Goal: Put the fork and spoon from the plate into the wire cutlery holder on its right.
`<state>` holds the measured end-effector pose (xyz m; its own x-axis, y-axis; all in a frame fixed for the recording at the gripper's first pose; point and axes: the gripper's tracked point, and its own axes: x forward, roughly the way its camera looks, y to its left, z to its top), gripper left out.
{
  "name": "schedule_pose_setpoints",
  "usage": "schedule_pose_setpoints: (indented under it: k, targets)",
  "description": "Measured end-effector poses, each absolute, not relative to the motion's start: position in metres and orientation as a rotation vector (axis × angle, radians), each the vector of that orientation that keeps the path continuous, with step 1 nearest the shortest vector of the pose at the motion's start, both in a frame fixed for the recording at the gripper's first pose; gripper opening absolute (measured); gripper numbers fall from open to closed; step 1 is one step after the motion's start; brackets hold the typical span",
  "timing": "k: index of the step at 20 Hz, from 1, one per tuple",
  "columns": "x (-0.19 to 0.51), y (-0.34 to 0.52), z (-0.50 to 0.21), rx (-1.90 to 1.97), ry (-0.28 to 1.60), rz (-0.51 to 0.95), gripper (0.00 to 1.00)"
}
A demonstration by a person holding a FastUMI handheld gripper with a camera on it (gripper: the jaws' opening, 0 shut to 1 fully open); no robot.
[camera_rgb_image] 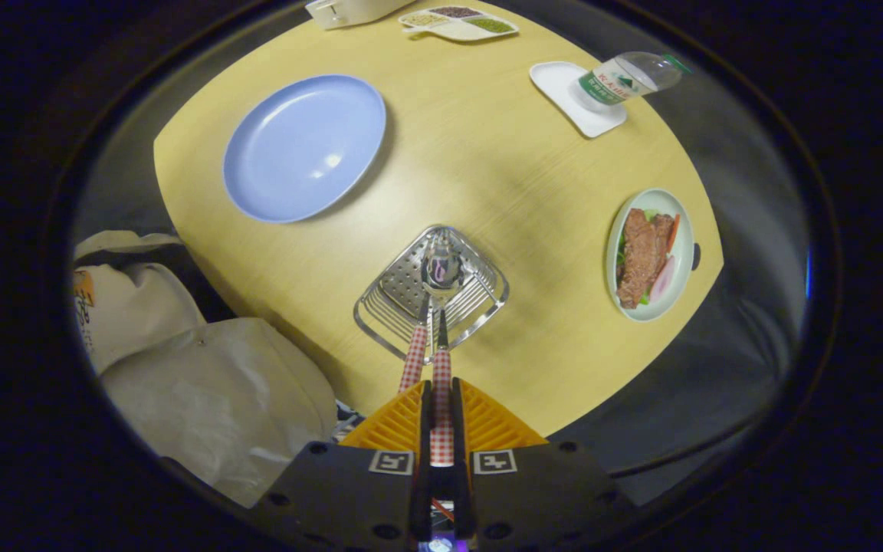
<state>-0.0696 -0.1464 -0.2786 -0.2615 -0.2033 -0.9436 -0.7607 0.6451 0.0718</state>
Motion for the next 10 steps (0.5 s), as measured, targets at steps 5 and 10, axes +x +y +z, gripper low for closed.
schedule_pose_setpoints:
  k: [5, 10]
  targets:
    - [-0.054, -0.145, -0.274, -0.662, 1.702, 0.584, 0.26]
    - [-0.054, -0.131, -0.254, -0.486, 1.52, 0.478, 0.6]
